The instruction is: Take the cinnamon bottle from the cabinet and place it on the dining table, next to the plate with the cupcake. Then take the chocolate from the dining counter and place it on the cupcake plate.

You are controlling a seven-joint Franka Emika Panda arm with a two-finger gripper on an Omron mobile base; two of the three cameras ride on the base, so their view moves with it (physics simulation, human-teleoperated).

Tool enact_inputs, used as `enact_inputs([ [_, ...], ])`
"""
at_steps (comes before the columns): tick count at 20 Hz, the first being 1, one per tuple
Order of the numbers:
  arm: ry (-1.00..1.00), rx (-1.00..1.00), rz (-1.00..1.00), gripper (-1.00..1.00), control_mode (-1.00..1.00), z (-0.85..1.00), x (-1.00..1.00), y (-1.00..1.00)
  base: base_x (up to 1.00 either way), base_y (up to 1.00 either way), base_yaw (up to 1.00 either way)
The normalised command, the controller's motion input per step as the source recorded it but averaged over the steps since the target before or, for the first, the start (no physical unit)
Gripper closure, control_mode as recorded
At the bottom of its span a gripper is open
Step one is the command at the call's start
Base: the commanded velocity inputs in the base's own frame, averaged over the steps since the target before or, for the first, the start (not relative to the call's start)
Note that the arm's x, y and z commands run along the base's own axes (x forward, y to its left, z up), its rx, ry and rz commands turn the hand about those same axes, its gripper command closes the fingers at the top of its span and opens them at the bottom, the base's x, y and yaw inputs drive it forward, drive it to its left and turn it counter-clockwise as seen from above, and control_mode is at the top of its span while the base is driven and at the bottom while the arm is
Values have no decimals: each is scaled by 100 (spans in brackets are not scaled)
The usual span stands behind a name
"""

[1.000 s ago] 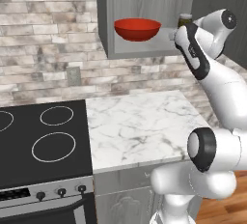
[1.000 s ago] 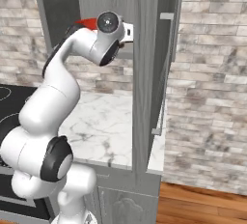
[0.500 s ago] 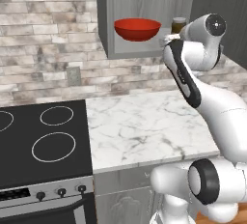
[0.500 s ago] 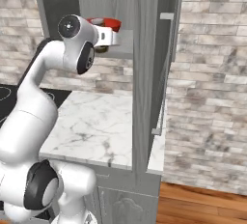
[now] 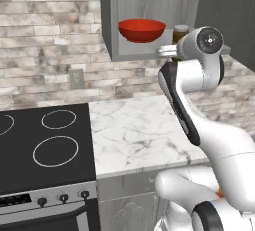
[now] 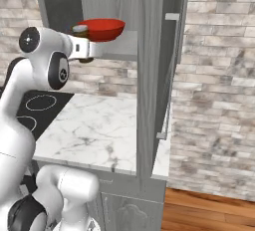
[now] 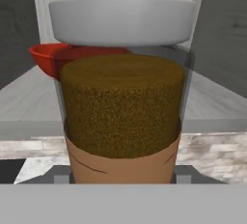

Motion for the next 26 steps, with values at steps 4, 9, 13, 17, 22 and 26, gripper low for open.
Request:
enact_inputs([
  [4, 0, 0, -7, 100, -100, -10, -55, 31, 0, 0, 0],
  [9, -2, 0, -6, 100, -100, -20, -53, 26, 0, 0, 0],
  [13, 0, 0, -1, 100, -100, -21, -51, 20, 0, 0, 0],
  [17, 1, 0, 0, 100, -100, -18, -35, 18, 0, 0, 0],
  [22, 5, 0, 0, 100, -100, -5, -9, 4, 0, 0, 0],
  [26, 0, 0, 0, 100, -100, 0, -3, 1, 0, 0, 0],
])
